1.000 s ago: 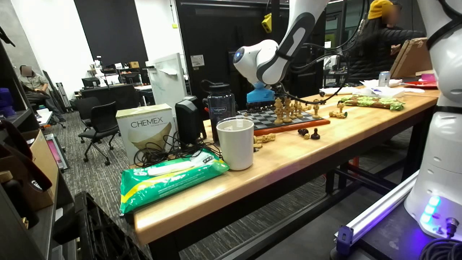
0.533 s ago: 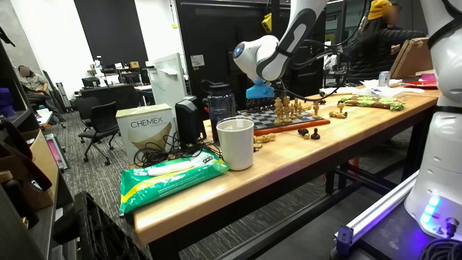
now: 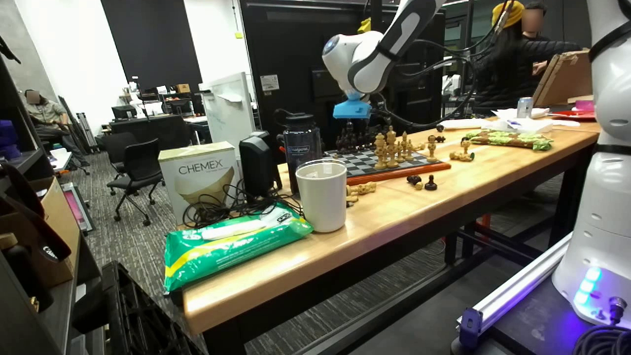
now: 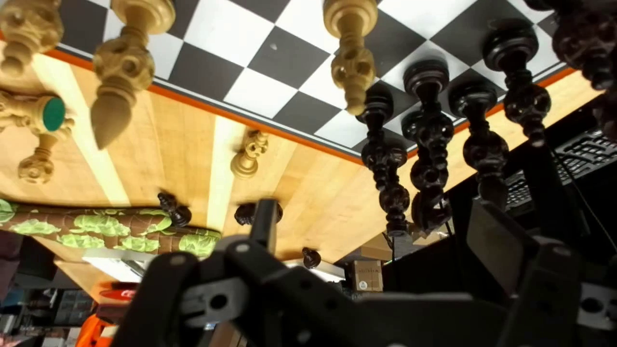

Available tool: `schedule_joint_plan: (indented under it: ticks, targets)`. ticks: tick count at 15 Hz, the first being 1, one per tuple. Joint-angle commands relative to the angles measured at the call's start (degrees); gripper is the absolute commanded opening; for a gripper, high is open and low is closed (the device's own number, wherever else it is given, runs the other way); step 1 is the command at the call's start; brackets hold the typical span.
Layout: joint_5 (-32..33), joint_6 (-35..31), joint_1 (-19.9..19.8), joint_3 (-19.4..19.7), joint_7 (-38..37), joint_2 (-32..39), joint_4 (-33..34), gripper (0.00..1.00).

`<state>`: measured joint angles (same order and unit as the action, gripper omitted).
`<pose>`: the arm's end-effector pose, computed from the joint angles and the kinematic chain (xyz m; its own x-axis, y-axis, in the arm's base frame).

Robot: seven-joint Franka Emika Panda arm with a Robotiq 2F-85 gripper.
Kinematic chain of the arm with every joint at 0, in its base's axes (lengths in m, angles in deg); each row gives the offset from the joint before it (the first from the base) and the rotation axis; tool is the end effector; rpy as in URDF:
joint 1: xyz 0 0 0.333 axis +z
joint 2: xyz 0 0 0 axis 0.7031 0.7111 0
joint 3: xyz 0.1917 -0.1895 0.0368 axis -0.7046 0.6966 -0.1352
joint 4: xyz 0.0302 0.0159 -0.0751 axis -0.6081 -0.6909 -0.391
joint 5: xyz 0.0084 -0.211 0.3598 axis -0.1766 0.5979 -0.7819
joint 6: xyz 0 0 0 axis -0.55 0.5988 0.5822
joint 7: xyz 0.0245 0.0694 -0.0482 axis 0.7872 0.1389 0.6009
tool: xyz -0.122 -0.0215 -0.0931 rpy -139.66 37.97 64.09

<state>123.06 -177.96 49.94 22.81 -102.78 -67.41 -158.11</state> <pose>0.6372 -0.0076 0.2878 0.1665 -0.7117 0.6825 -0.9694 -0.2447 -0.0188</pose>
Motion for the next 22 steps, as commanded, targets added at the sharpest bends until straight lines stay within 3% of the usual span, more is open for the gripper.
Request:
schedule_joint_plan:
  ticks: [1,7,11,22]
  targets:
    - [-7.99,-3.69,-1.77,-0.42,4.06,-5.01,-2.13,1.0]
    - [-29.38,-11.03,-4.3,0.47,16.54,-10.07,-4.22,1.0]
    - [-40.33,-11.9,-5.53,1.39,23.36,-11.86,-5.83,1.0]
    - [-47.33,-19.36,-6.68,3.44,29.42,-11.41,-10.88,1.0]
